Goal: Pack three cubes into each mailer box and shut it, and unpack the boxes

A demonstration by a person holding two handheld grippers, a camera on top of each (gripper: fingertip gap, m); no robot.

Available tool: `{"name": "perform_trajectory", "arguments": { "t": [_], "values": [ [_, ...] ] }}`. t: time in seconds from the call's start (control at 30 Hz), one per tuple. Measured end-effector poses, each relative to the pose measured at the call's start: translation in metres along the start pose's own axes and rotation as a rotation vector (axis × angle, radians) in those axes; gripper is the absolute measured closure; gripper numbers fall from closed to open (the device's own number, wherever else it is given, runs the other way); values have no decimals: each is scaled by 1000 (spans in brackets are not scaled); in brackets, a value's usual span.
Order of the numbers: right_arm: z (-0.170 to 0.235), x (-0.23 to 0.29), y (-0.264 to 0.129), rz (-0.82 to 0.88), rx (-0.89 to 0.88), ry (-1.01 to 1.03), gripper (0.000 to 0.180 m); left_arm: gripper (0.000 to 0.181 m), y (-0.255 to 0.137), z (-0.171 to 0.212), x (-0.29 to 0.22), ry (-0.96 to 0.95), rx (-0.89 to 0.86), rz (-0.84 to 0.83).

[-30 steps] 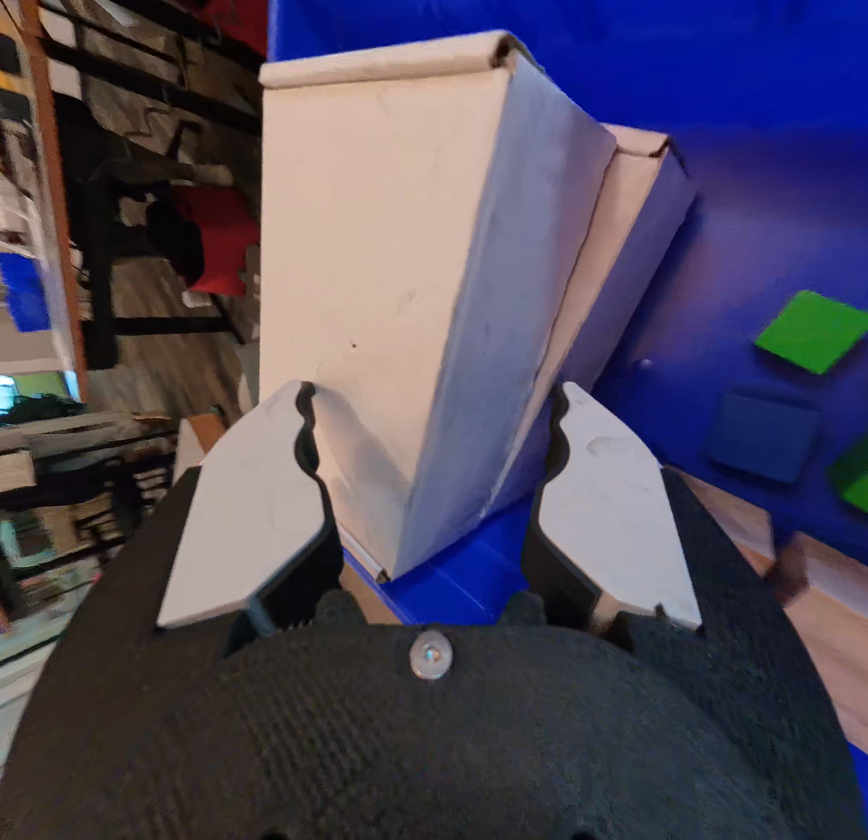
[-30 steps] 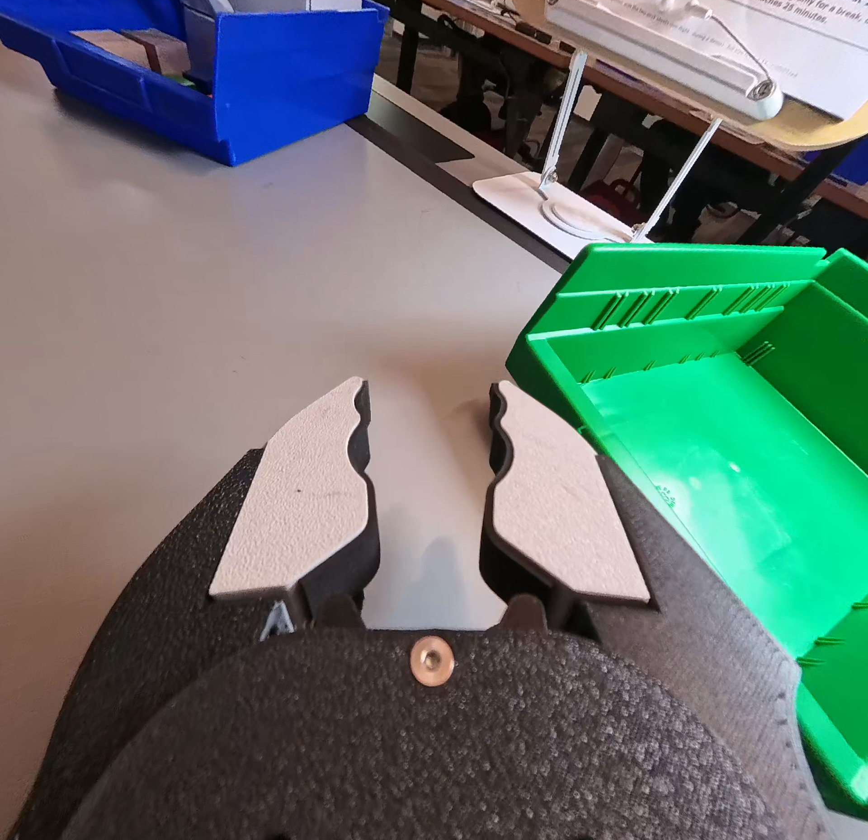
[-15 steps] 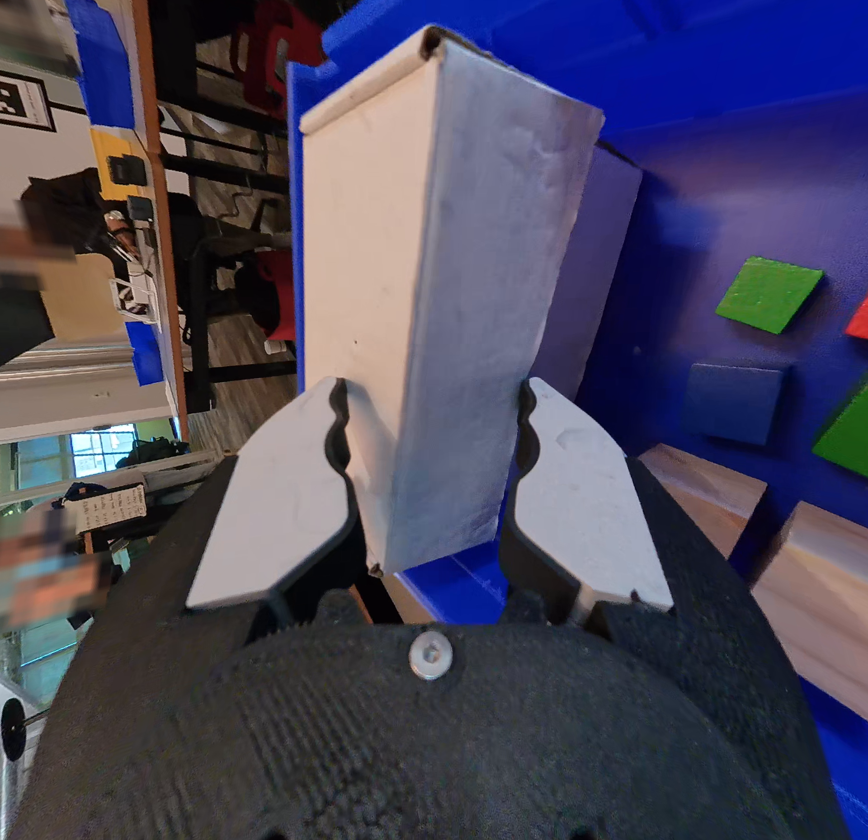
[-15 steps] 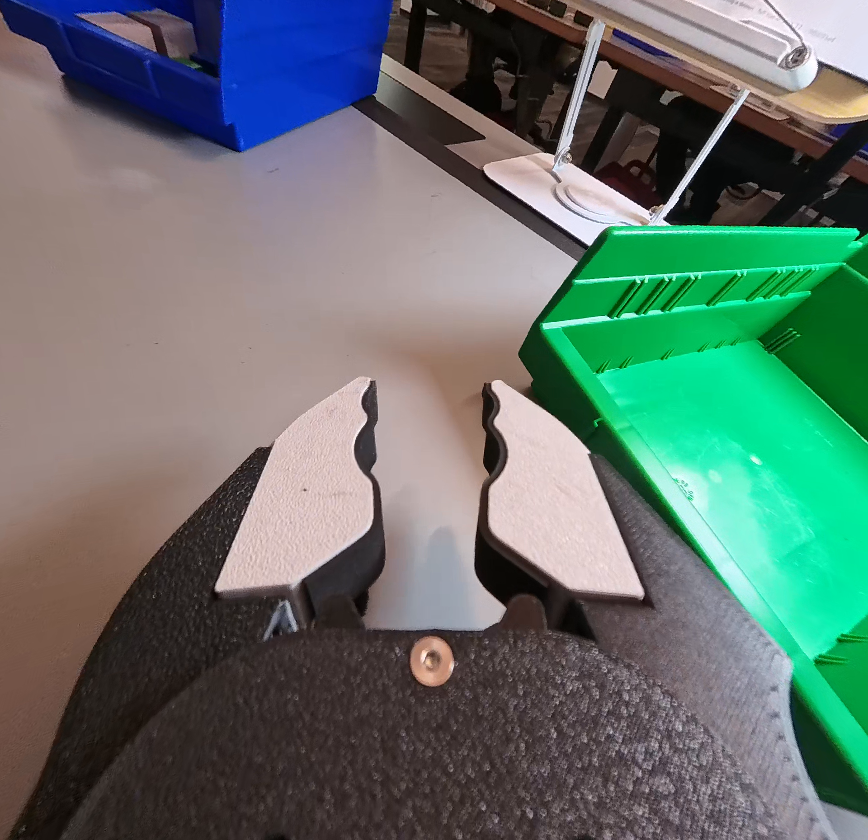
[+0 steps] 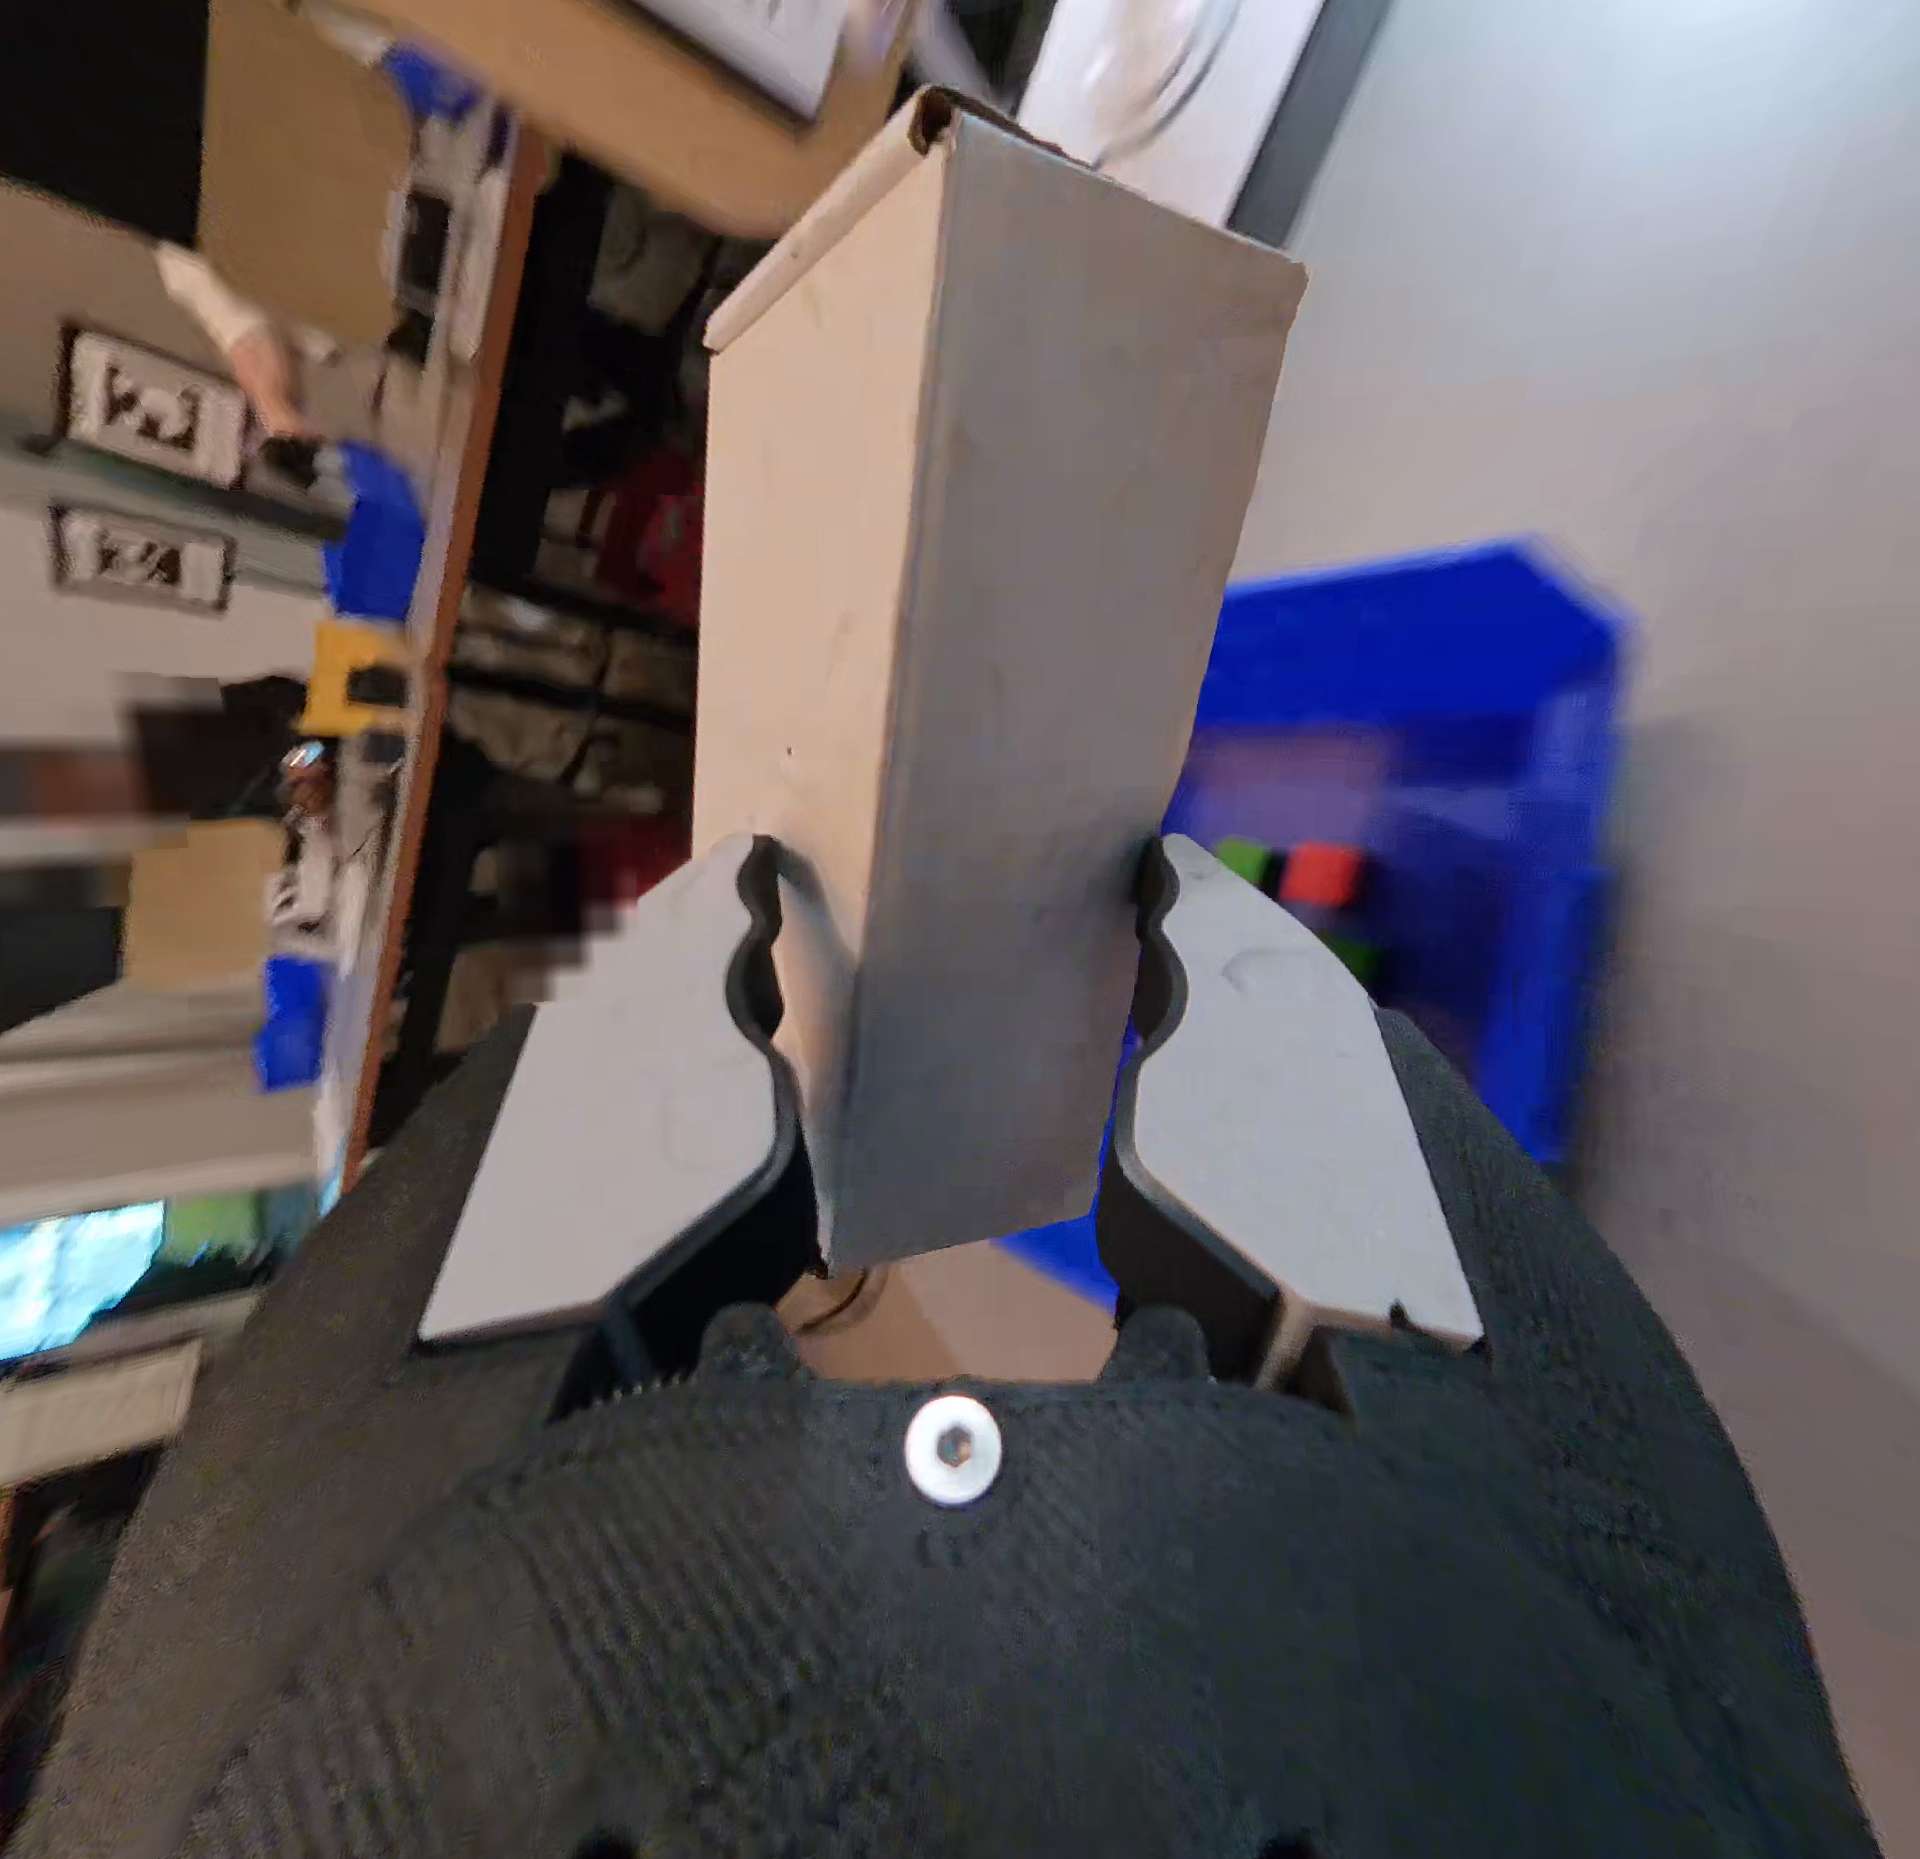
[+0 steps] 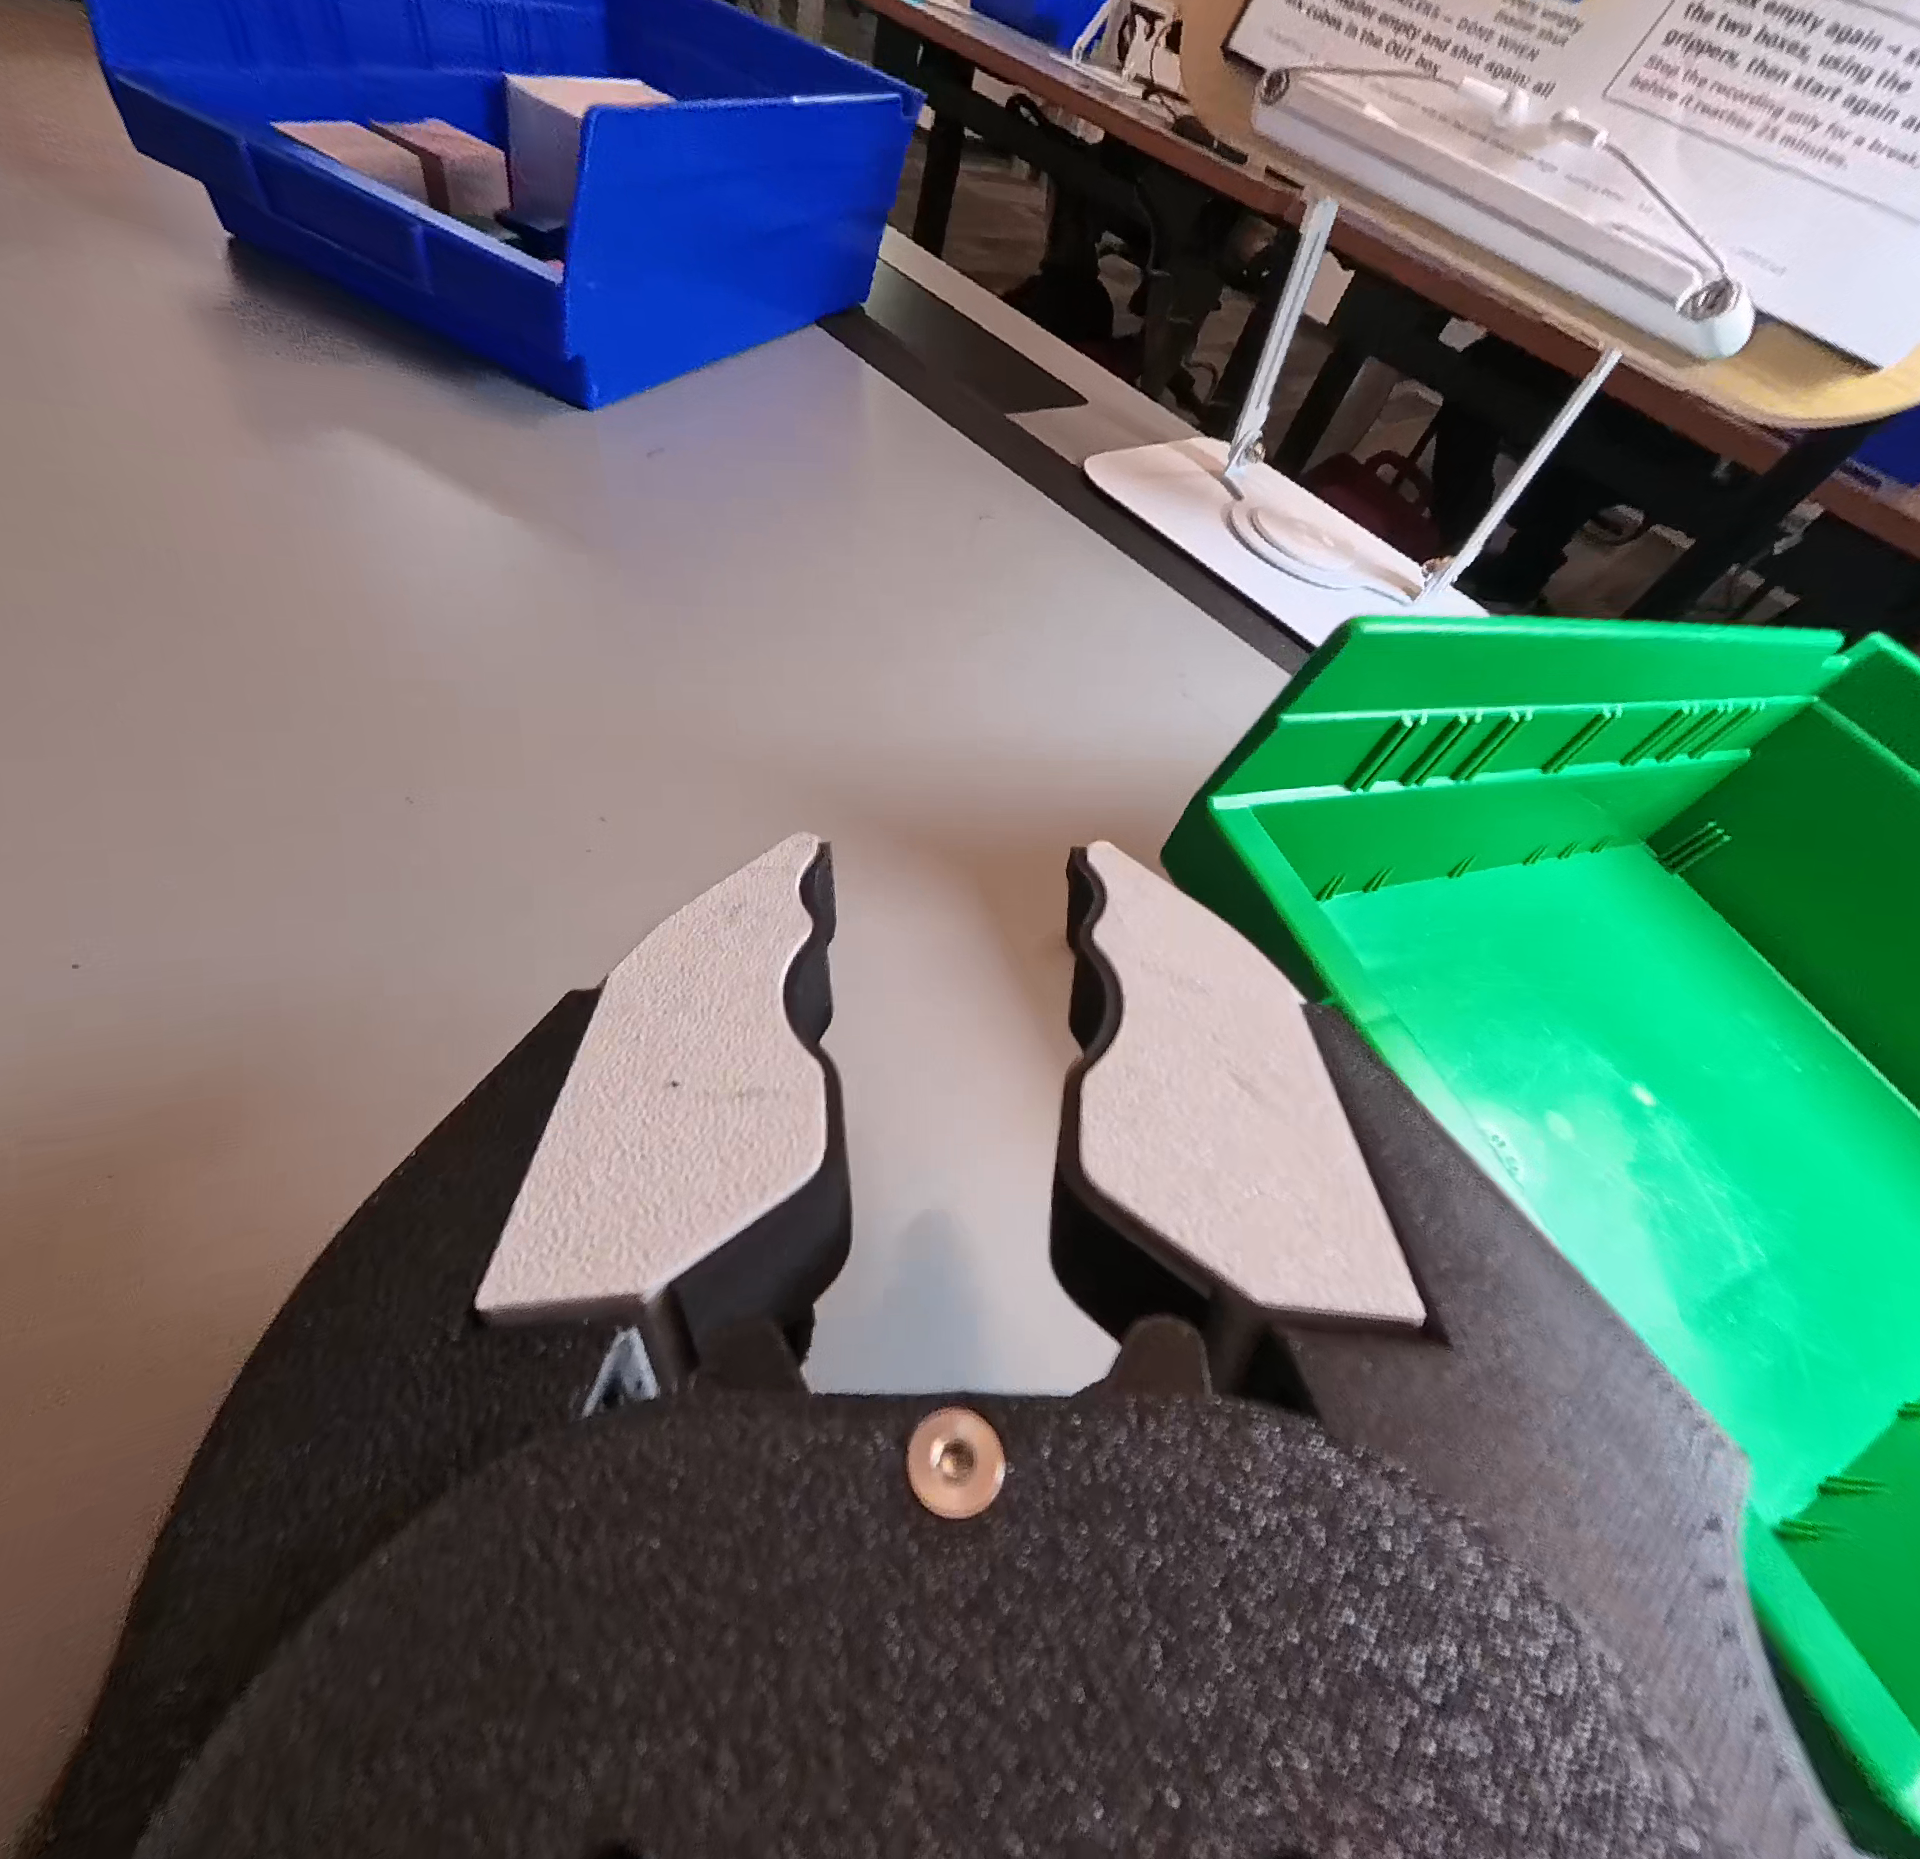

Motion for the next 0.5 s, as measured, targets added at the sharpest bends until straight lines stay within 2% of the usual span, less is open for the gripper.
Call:
{"name": "perform_trajectory", "arguments": {
  "t": [0.13,0.23,0.37,0.5],
  "values": [
    [-9,5,4,-19,1,-23,129,114,-29,-62,-61,6,-142,238],
    [-25,15,3,-37,-44,-65,121,115,-38,-98,-113,27,-181,422],
    [-49,34,-5,-86,-119,-140,109,115,-40,-135,-180,58,-193,652],
    [-66,61,-13,-166,-176,-278,96,115,-34,-158,-224,73,-157,816]
  ]
}}
Point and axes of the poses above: each gripper's, where its closed fingertips meet, y out along the fingers, z out of its underside, x = y × z across the jaws, the point moved 4 cm from there along -y, back along the fingers, and after that the axes turned 3 degrees about z, right-handed, at the moved point
